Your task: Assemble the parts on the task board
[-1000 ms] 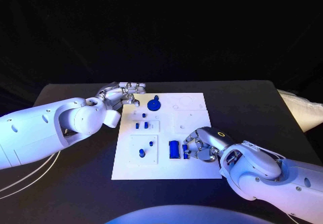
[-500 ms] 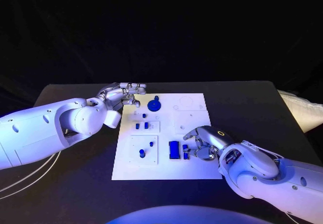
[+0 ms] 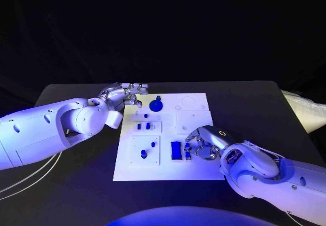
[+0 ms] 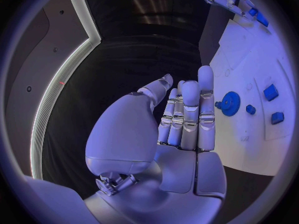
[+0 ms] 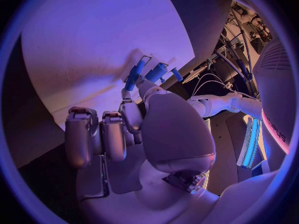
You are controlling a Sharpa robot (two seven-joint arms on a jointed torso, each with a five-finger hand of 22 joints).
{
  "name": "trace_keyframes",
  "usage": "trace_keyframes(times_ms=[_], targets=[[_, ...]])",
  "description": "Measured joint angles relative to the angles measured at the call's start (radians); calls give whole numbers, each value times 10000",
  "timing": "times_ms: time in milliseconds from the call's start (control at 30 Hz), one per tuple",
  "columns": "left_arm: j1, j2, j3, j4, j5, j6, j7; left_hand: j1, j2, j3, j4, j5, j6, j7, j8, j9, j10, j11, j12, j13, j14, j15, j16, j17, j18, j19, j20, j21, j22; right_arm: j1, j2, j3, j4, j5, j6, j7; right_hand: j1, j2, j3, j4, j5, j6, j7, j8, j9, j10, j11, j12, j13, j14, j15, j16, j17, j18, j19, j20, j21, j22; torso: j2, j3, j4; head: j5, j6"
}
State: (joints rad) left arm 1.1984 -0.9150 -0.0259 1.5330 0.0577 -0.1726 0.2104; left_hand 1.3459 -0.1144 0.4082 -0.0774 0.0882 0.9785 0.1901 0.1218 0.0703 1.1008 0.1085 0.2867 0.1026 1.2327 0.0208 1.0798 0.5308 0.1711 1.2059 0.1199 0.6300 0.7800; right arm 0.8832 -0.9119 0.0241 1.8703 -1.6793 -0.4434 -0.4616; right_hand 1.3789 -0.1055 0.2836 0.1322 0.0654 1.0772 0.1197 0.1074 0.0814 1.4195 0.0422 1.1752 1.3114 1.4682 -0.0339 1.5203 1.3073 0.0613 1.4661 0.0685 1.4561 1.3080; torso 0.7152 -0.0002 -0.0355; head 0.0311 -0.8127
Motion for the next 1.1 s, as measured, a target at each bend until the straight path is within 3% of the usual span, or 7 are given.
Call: trace_keyframes(times_ms=[200, 667, 767, 967, 1100], targets=[[0, -2, 0, -3, -2, 0, -14, 52, 52, 0, 0, 0, 0, 0, 49, 0, 0, 0, 0, -9, -11, 11, 0, -13, 0, 0, 0, 0, 1, -8, 14, 9, -9, 23, 3, 66, 71, 70, 94, -94, -93, 336, -160, 180, 38, 38, -145, 38, 0, -17, -94, 0, 8, 0, 0, 0, 0, 0, -2, 1, 1, 13, -35], [0, 19, 0, -30, -20, 9, -50, 52, 52, 0, 0, 0, -34, -34, 50, 0, 0, 0, 38, -9, -11, 11, 38, -15, 1, 0, 0, 0, 1, -62, -21, -2, 58, 85, -58, 168, 71, 69, 73, -112, -93, 362, -185, 234, 64, 38, -143, 38, -28, -17, -93, 0, 6, 0, -1, -76, 0, -2, -14, -7, -10, 10, -19], [0, 22, 0, -37, -25, 11, -55, 52, 52, 0, 0, 0, -34, -34, 50, 0, 0, 0, 38, -8, -11, 11, 38, -14, 1, 0, 0, 0, 1, -72, -32, -6, 61, 85, -160, 185, 24, 22, -8, -53, -92, 191, -35, 67, 3, 37, -143, 37, -47, -16, -93, 0, 6, 0, -1, -76, 0, -3, -15, -6, -7, 2, -14], [0, 29, 0, -44, -36, 17, -67, 52, 52, 5, -4, 0, -34, -34, 50, -1, 0, 0, 38, -8, -11, 11, 38, -14, 0, 0, 0, 0, 1, -80, -56, -7, 59, 80, -464, 247, -174, -146, -93, 31, -92, -35, 31, -72, -55, 38, -143, 33, -41, -16, -93, 0, 5, 0, -1, -76, 0, -3, -15, -12, -4, -11, -5], [0, 31, 0, -53, -41, 20, -71, 52, 52, 32, -31, 0, -34, -34, 50, 0, 0, 0, 38, -8, -11, 11, 38, -23, 1, 0, 0, 0, 1, -85, -81, -7, 92, 77, -643, 291, -223, -144, -130, 69, -92, -58, 54, -93, -67, 1, -106, 34, -33, -16, -93, 0, 5, 0, 0, -76, -1, -4, -15, -12, -4, -15, 4]])
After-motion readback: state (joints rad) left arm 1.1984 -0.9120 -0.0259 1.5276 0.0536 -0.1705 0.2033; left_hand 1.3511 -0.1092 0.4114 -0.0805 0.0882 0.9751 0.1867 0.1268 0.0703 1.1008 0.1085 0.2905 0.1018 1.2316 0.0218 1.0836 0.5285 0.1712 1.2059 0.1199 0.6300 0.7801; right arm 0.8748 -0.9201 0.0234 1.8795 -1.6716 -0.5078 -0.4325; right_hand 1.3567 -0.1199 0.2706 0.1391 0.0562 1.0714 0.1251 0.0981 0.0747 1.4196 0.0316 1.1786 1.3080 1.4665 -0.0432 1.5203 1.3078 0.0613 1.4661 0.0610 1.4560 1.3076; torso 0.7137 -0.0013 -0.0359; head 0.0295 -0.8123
